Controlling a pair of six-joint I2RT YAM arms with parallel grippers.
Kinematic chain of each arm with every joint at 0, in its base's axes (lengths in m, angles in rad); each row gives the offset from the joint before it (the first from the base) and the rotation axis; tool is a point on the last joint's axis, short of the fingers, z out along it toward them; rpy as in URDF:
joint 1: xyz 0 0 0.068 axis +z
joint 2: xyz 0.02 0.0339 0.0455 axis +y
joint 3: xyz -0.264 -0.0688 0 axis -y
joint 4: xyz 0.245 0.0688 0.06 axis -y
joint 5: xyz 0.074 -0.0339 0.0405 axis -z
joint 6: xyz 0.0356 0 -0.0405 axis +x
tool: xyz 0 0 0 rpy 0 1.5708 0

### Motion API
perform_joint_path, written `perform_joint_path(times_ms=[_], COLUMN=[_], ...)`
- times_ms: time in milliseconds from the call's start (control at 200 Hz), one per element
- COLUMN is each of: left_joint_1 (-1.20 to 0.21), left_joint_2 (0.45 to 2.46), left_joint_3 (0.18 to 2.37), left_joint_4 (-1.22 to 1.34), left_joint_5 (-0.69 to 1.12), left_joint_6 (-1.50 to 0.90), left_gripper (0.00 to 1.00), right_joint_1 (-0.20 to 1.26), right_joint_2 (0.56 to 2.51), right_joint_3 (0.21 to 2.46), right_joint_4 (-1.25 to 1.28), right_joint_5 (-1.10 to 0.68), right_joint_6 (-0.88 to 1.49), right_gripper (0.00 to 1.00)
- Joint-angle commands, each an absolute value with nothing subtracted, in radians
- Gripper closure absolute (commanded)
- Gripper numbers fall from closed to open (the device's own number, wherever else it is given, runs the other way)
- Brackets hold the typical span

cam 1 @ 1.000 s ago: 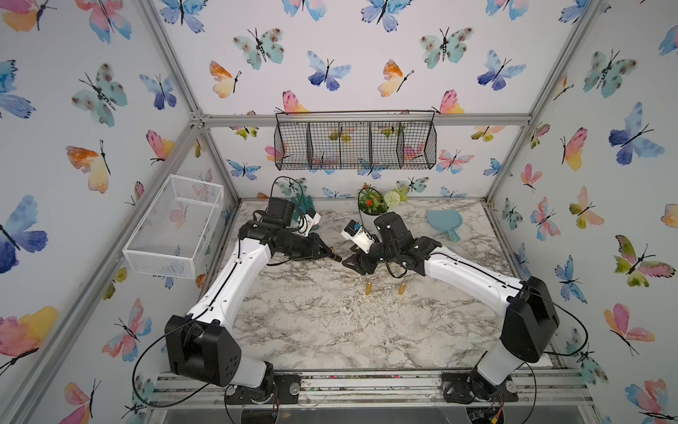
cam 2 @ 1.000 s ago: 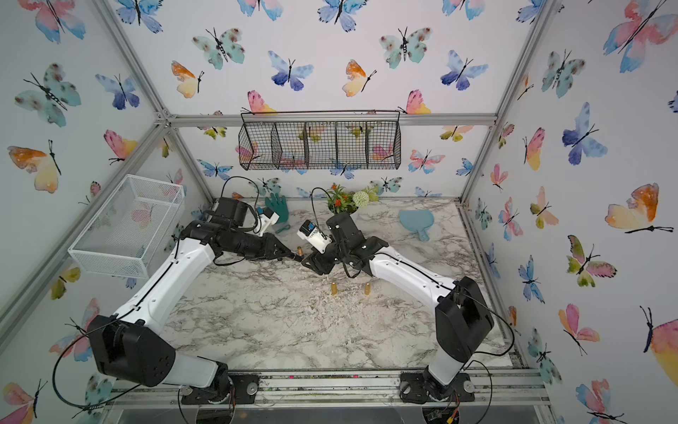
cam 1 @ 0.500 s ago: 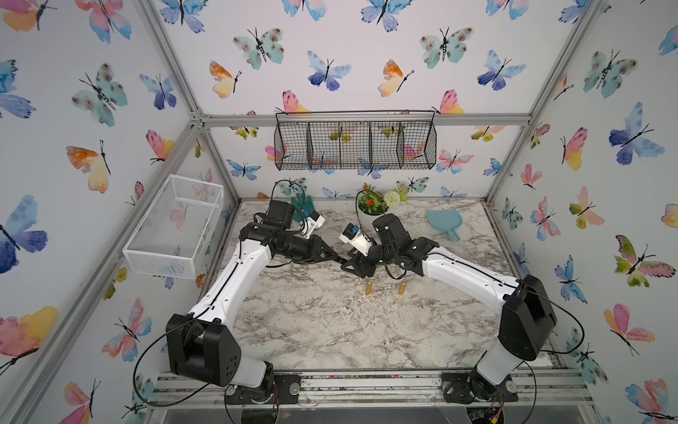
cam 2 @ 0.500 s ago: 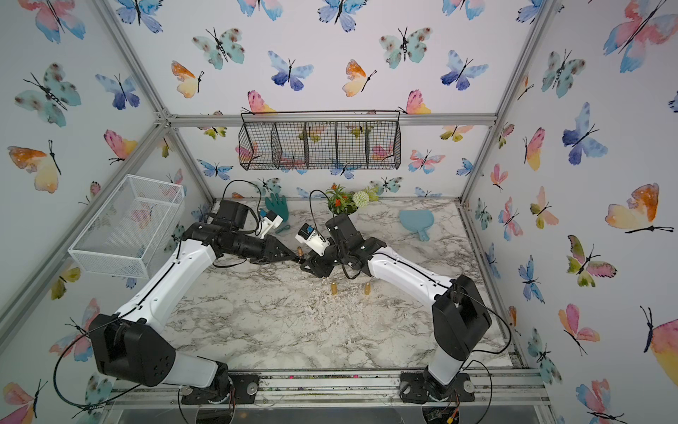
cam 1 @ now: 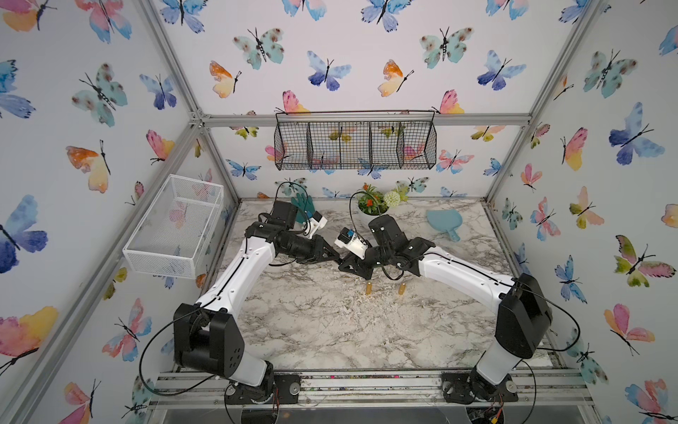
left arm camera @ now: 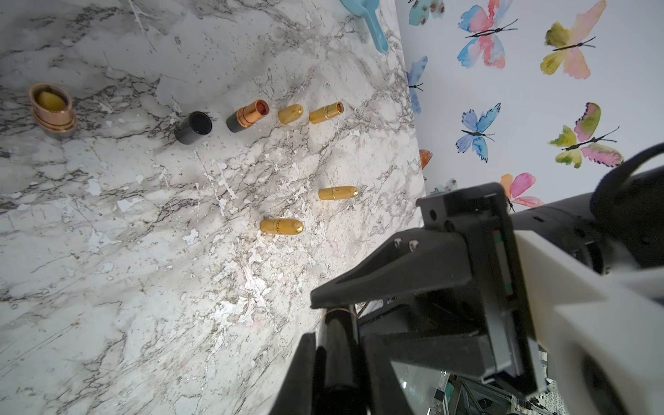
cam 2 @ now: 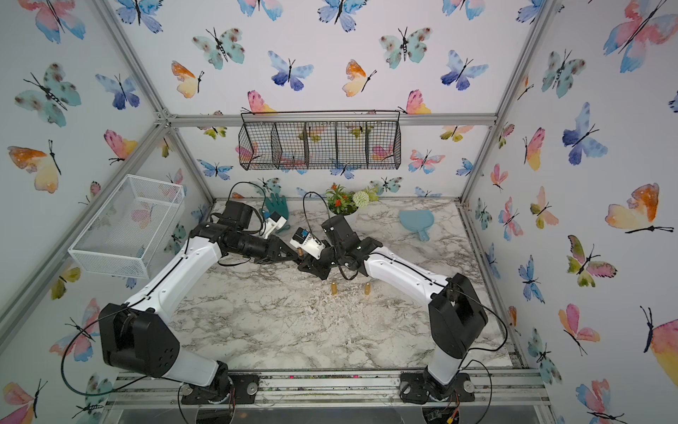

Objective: Open the lipstick cap
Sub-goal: Open the cover of the lipstick.

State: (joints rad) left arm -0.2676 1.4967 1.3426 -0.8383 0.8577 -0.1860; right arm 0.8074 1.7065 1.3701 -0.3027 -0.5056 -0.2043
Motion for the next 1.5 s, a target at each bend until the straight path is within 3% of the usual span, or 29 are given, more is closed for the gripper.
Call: perform_joint_path(times_ms=[0, 225, 551, 956, 1492], left_joint_1=[-0.272, -0.25, -0.188, -0.178, -0.029], left_joint_2=[1.506, 1.529, 1.522, 1.53, 1.484], left_joint_3=[1.354, 1.382, 1.393, 1.439, 1.384], left_joint_4=[-0.864, -0.877, -0.88, -0.899, -0.815], left_joint_5=[0.868, 0.824, 0.8, 0.783, 0.834], left_joint_6=[-0.179, -0.176, -0.177, -0.17, -0.25], left_gripper=[0.97, 1.0, 1.0, 1.0, 1.0], right_joint_1=[0.801, 0.801, 0.801, 0.801, 0.802], right_joint_2=[1.717, 1.695, 1.59, 1.575, 1.522], right_joint_3=[1.396, 1.357, 1.201, 1.19, 1.127], right_joint_4=[-0.297, -0.353, -0.374, -0.426, -0.426], right_joint_5=[-0.472, -0.363, -0.141, -0.069, -0.025], right_joint_6=[-0.2, -0.209, -0.205, -0.199, -0.163], right_gripper=[0.84, 0.96, 0.98, 0.98, 0.98])
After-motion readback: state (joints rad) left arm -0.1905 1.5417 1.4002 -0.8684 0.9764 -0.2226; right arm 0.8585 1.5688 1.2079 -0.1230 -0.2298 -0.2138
